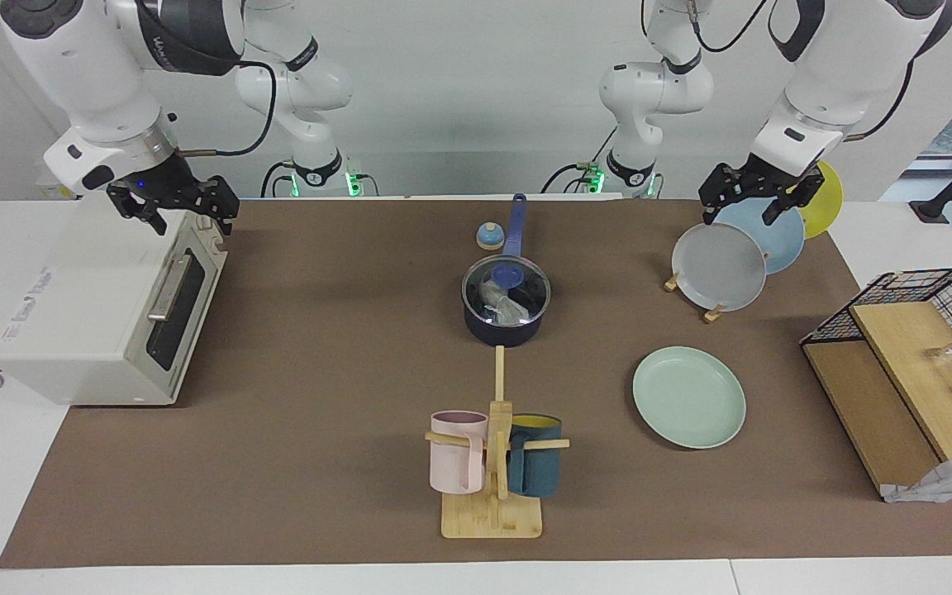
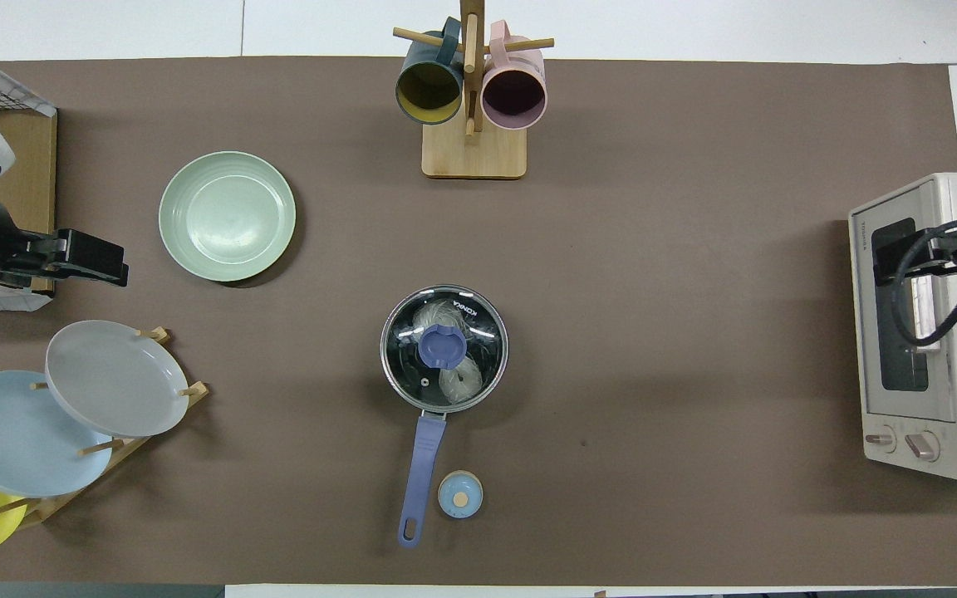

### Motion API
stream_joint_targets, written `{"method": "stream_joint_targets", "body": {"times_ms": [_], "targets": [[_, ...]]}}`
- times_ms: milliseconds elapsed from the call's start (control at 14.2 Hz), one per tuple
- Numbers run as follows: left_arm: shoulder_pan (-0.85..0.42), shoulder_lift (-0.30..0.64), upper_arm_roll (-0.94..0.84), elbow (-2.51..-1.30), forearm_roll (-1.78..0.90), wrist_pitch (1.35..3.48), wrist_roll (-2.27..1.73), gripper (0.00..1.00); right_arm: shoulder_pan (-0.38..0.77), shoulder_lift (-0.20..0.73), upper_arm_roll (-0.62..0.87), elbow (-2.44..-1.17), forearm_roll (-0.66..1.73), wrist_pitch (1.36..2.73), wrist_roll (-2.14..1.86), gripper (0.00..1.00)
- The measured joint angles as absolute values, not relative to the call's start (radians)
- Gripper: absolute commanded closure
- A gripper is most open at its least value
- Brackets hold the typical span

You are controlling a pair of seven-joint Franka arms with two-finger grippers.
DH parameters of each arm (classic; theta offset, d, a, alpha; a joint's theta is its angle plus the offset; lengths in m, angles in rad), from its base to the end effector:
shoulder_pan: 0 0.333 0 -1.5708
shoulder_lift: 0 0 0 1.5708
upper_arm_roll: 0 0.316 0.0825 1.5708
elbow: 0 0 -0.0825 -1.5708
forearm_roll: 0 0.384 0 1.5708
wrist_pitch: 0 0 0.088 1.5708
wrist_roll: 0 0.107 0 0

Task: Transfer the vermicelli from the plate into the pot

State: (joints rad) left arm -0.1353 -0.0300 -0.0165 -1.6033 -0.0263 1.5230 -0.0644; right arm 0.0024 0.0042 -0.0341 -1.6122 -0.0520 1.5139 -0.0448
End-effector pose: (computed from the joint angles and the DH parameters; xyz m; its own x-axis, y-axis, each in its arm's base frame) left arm 0.5330 -0.0846 0.6216 0.9947 -0.0883 -0.0518 -0.0873 -0.9959 0.0225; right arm 0.5473 -0.0231 0.5983 0.9945 0.0102 -0.1045 0.0153 -0.9988 0.0474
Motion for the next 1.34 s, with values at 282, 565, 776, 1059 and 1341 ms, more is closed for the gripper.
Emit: {"method": "stream_joint_targets", "body": {"times_ms": [282,565,776,1059,1341], "targets": [[-0.135,-0.03,-0.017,-1.603,-0.026,1.523,-0.064,0.0,0.002,0.007,-0.036,-1.608,-0.052,1.513,-0.045,0.0],[-0.135,-0.03,-0.017,-1.603,-0.026,1.523,-0.064,0.0,0.002,0.007,-0.036,-1.573,-0.052,1.481,-0.045,0.0],[-0.135,-0.03,-0.017,-1.603,-0.026,1.523,-0.064,0.0,0.002,0.009,-0.032,-1.574,-0.052,1.481,-0.045,0.0],[-0.135,-0.03,-0.017,-1.603,-0.026,1.523,-0.064,0.0,0.003,0.009,-0.029,-1.574,-0.052,1.481,-0.045,0.0],[-0.135,-0.03,-0.017,-1.603,-0.026,1.523,-0.064,0.0,0.003,0.009,-0.027,-1.574,-0.052,1.481,-0.045,0.0]]}}
